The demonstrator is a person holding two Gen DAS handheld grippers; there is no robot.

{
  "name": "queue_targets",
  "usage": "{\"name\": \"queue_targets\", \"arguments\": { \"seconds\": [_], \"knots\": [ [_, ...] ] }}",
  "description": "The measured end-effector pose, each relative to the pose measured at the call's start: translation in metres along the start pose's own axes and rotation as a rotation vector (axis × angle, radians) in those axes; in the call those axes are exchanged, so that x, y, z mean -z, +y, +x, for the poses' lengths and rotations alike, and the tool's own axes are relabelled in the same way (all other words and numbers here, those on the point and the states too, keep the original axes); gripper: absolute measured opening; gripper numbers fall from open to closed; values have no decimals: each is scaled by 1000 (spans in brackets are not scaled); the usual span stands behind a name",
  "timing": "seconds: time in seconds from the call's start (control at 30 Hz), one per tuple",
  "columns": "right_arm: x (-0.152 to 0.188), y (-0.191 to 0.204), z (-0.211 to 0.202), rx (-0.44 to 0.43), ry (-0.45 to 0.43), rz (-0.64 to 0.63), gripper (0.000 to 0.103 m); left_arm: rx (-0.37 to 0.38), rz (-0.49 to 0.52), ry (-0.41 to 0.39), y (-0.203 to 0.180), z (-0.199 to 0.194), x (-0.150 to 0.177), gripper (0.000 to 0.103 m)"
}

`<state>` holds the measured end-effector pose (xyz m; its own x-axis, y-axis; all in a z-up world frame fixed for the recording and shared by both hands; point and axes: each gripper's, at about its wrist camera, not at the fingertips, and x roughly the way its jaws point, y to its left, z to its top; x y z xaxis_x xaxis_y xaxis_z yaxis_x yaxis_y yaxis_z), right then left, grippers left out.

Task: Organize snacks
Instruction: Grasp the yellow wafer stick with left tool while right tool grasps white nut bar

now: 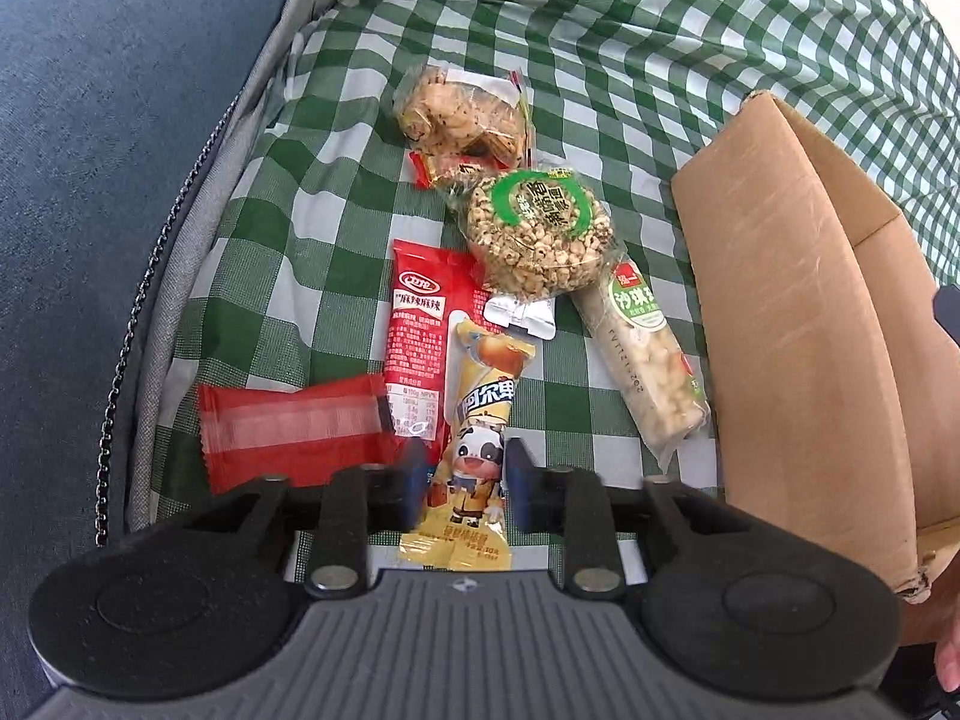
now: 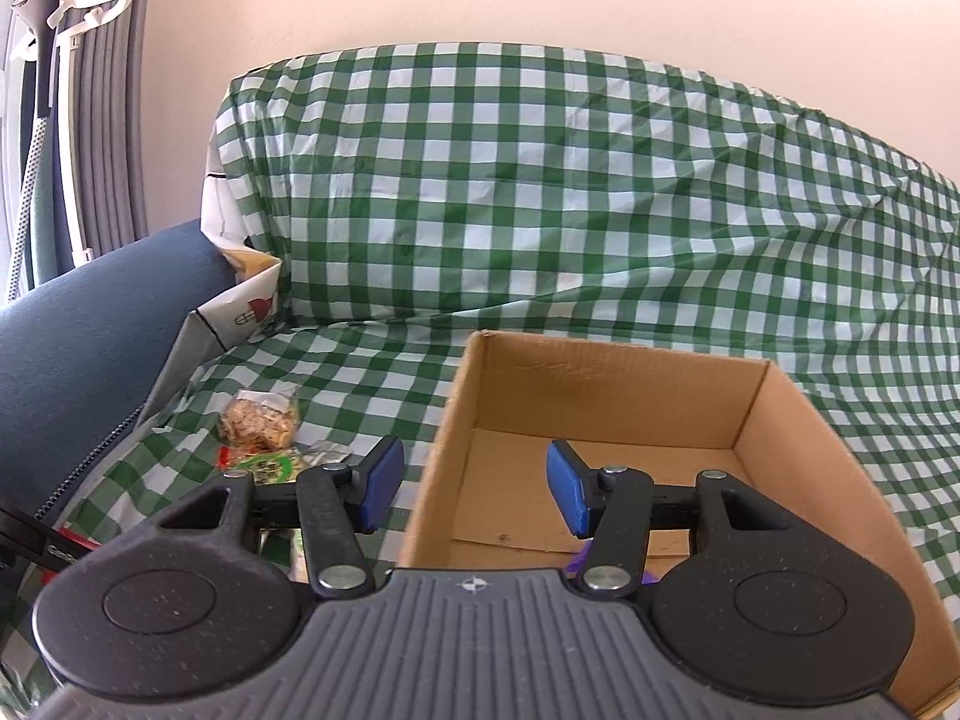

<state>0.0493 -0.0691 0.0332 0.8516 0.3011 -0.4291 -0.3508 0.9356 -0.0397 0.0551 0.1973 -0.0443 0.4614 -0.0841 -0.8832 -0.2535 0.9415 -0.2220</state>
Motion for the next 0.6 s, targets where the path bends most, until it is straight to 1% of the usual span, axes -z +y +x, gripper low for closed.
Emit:
{"name": "queue_targets", "arguments": {
  "seconds": [0.1, 0.23, 0.3, 0.4, 0.5, 0.6],
  "knots": [
    [1, 13, 3, -22, 6, -9, 55, -2, 1, 4, 0, 0, 0, 14],
    [5, 39, 7, -68, 13, -51, 55, 20, -34, -41, 5, -8, -2, 12],
    [8, 54, 10, -94, 18, -79, 55, 39, -72, -64, 11, -13, -3, 12],
    [13, 77, 15, -121, 34, -129, 54, 62, -140, -78, 21, -15, -7, 12],
    [21, 98, 29, -123, 84, -187, 54, 76, -209, -79, 33, -15, -8, 12],
    [32, 113, 49, -98, 171, -237, 54, 65, -235, -68, 39, -14, -9, 12]
  ]
}}
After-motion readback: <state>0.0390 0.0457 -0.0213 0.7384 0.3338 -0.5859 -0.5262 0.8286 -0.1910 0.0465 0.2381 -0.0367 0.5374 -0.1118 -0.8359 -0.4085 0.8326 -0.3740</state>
